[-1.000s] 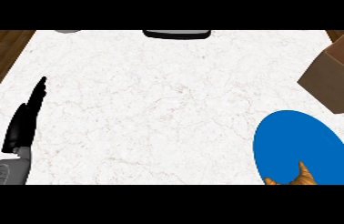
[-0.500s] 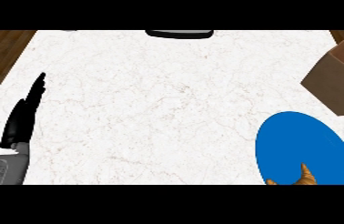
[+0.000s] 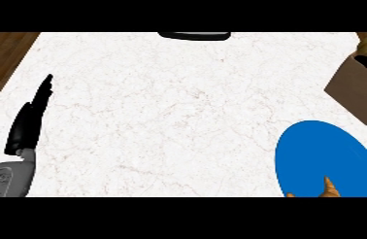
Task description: Pick the squash from the plate and place it in the cardboard box
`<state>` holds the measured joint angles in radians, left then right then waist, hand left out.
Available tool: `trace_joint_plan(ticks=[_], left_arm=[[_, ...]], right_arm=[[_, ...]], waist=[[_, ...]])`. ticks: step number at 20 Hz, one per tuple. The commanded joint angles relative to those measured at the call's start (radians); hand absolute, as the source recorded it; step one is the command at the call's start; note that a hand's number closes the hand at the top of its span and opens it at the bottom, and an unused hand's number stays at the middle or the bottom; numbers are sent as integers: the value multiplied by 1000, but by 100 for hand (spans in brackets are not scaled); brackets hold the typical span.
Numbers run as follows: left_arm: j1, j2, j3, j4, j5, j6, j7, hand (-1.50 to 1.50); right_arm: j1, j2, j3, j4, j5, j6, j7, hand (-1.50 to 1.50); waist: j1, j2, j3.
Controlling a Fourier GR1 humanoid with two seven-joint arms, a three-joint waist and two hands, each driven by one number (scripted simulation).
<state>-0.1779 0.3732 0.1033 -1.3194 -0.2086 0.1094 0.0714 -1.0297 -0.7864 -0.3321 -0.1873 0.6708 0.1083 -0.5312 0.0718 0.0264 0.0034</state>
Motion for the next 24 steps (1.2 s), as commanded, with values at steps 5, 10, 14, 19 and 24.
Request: trace_joint_plan(ticks=[5,10,14,19,24], left_arm=[[28,1,5,-13,9,-17,-28,0],[-23,-20,-2,14,-10,10,1,0],[10,-1,-1,-26,-14,-6,22,0],[19,-17,4,-19,-7,2,6,0],[17,-3,8,-35,-5,-12,0,0]], right_arm=[[10,26,-26,79,-17,36,53,-150],[-12,56,-72,55,-64,12,5,-150],[1,49,-138,35,-131,-2,-72,-150],[-12,-39,-267,64,-255,70,-51,-150],[15,-129,-315,71,-303,158,-49,-150]], waist=[[10,7,2],[3,12,3],[-5,0,2],[-5,2,3],[-4,3,4]])
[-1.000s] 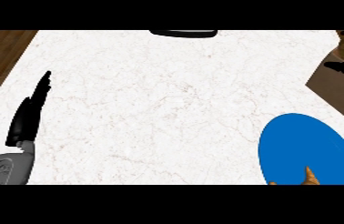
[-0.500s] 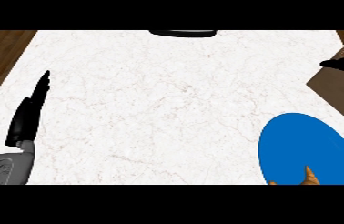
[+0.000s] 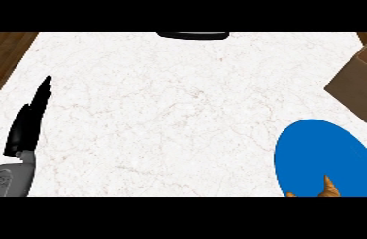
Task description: Pick the squash from the plate and place it in the cardboard box
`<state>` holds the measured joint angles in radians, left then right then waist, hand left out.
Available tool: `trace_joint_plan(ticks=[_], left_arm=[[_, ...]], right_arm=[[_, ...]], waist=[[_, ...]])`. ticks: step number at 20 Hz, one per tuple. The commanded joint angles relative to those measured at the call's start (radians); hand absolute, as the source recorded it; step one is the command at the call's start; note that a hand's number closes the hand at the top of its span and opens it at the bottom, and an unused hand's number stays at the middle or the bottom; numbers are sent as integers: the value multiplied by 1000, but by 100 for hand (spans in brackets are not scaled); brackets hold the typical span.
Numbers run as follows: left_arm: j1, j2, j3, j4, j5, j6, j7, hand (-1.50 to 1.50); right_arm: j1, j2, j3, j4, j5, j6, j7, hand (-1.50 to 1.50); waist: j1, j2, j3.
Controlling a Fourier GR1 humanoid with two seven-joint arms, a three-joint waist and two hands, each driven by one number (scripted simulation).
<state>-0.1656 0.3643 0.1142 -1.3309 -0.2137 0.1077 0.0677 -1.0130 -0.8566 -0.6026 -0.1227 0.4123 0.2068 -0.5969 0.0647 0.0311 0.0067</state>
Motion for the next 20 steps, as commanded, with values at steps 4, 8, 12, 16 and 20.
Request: trace_joint_plan(ticks=[4,8,12,16,20], left_arm=[[-32,33,28,-10,16,-21,37,0],[22,-17,-1,-2,0,6,-20,0],[-3,4,21,-1,11,-2,0,0],[22,0,16,-2,0,7,-17,0],[10,6,27,17,7,2,-11,0]], right_arm=[[83,-143,-73,19,-72,154,-24,-150],[125,-224,-94,21,-86,164,1,-150],[210,-267,-115,26,-105,224,-59,-150],[263,-307,-114,26,-103,279,-79,-150],[324,-330,-86,9,-77,336,-114,-150]], waist=[[-15,1,2],[-5,8,4],[-24,8,8],[-19,6,9],[-35,5,9]])
